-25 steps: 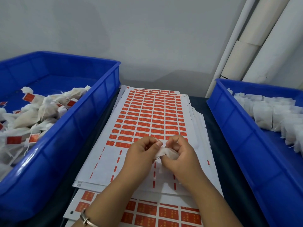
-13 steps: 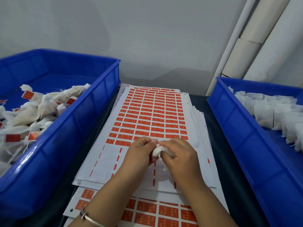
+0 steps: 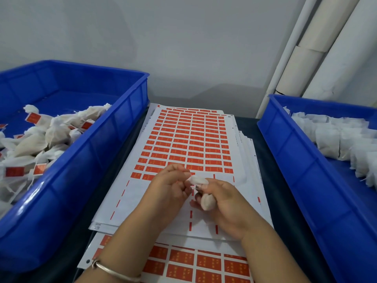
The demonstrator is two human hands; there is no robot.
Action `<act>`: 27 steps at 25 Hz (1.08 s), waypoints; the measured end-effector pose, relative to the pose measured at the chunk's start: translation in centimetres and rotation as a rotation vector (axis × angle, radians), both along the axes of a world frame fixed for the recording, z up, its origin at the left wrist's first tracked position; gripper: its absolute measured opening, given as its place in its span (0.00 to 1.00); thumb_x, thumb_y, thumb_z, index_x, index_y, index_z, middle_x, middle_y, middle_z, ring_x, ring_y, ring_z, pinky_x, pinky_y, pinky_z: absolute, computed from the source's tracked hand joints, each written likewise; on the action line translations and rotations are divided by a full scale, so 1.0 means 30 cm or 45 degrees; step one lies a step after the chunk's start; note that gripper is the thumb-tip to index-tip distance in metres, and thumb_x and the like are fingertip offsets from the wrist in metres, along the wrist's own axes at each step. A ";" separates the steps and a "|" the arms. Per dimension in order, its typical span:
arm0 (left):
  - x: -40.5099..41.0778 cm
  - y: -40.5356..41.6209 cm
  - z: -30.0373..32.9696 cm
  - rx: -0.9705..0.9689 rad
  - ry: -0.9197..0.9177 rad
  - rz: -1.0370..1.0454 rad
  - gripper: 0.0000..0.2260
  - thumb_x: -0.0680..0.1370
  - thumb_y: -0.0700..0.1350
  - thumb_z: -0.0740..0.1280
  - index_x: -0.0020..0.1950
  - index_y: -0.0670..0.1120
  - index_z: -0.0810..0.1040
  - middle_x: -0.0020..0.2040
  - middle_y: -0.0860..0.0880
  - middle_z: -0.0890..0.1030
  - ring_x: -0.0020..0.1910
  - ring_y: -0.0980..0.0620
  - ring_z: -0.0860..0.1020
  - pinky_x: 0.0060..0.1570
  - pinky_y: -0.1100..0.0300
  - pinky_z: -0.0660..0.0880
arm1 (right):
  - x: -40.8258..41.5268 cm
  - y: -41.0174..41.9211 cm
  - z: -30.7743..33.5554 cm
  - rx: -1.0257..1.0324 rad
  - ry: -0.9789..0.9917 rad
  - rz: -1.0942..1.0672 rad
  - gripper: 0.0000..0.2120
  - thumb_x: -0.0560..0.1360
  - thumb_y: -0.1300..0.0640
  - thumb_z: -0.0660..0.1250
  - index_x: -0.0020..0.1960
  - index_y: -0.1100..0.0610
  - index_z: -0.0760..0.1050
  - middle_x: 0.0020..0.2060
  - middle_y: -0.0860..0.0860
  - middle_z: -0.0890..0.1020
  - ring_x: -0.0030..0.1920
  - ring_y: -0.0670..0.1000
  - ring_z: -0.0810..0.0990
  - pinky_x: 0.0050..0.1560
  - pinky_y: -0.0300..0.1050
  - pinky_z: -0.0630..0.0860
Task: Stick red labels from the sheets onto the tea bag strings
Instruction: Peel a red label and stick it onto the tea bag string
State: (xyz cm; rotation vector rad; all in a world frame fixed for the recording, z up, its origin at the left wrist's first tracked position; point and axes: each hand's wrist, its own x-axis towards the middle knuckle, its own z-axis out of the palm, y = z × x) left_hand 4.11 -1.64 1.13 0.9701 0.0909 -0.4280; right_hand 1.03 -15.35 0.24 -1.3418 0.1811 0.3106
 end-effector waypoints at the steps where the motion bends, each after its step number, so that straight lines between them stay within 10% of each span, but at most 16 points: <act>1: -0.003 0.002 -0.004 -0.033 -0.060 -0.057 0.04 0.72 0.35 0.62 0.40 0.42 0.74 0.38 0.44 0.78 0.39 0.49 0.78 0.40 0.61 0.77 | -0.003 -0.007 0.013 0.317 0.058 0.042 0.10 0.74 0.58 0.63 0.51 0.58 0.80 0.39 0.54 0.80 0.37 0.50 0.79 0.44 0.45 0.79; 4: -0.013 0.002 -0.004 0.035 -0.286 -0.171 0.04 0.68 0.41 0.67 0.40 0.43 0.79 0.39 0.46 0.79 0.40 0.50 0.80 0.42 0.62 0.77 | -0.006 -0.024 0.027 0.662 0.135 0.098 0.12 0.68 0.60 0.63 0.50 0.61 0.76 0.33 0.54 0.75 0.30 0.46 0.73 0.38 0.42 0.77; 11: -0.017 -0.024 -0.025 0.589 -0.601 -0.002 0.03 0.70 0.45 0.72 0.38 0.53 0.84 0.41 0.55 0.83 0.43 0.59 0.81 0.38 0.71 0.75 | 0.004 -0.035 0.013 0.505 0.134 0.016 0.12 0.68 0.60 0.68 0.50 0.61 0.78 0.35 0.53 0.77 0.32 0.46 0.74 0.37 0.42 0.77; 21: 0.026 0.006 0.004 0.784 -0.422 0.516 0.09 0.72 0.55 0.65 0.40 0.50 0.76 0.40 0.57 0.82 0.43 0.56 0.80 0.39 0.64 0.73 | 0.003 -0.052 0.030 0.329 0.098 0.044 0.23 0.63 0.66 0.70 0.58 0.60 0.74 0.31 0.52 0.77 0.29 0.47 0.74 0.31 0.40 0.75; 27: 0.021 0.021 0.023 0.759 -0.500 0.440 0.14 0.65 0.58 0.64 0.40 0.49 0.78 0.40 0.55 0.82 0.42 0.54 0.82 0.41 0.61 0.76 | -0.017 -0.067 0.045 0.148 -0.063 0.393 0.14 0.67 0.60 0.69 0.52 0.56 0.82 0.36 0.51 0.82 0.38 0.49 0.80 0.46 0.44 0.79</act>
